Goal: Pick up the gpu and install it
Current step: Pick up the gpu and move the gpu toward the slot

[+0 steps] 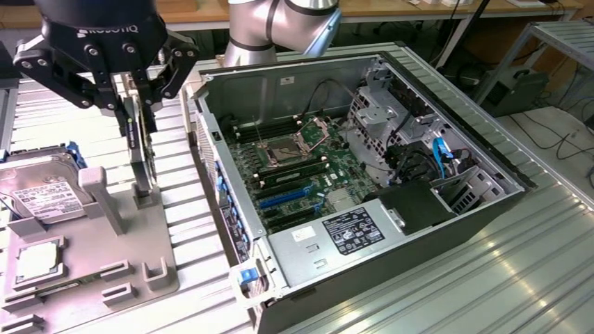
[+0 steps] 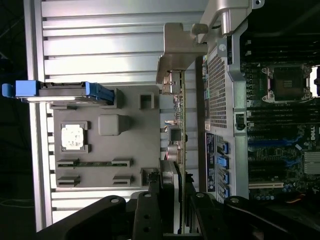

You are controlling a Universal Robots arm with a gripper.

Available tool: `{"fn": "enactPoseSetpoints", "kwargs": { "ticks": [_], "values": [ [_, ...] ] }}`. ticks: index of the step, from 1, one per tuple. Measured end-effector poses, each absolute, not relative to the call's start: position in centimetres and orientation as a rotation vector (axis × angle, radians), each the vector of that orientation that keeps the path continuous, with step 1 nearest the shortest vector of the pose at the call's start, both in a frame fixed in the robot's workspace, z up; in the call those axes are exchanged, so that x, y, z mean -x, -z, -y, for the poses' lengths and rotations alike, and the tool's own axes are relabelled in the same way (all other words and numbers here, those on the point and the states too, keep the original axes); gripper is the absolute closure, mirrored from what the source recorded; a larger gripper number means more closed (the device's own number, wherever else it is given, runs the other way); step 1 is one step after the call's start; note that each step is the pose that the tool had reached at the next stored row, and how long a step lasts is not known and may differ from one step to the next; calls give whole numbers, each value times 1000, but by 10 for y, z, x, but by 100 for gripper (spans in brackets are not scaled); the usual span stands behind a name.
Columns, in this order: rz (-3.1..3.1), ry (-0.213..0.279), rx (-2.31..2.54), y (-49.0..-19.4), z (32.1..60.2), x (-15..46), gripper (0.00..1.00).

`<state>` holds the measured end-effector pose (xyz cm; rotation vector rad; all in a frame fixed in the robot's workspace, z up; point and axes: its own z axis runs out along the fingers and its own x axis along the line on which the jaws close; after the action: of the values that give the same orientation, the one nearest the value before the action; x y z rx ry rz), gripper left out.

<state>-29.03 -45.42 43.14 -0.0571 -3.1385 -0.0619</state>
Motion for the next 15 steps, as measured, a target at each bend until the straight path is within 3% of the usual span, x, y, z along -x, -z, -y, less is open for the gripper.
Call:
{"fn": "enactPoseSetpoints", "kwargs": {
  "ticks": [15],
  "values": [
    [3138,62,56,-430,454,271,72]
  ]
}}
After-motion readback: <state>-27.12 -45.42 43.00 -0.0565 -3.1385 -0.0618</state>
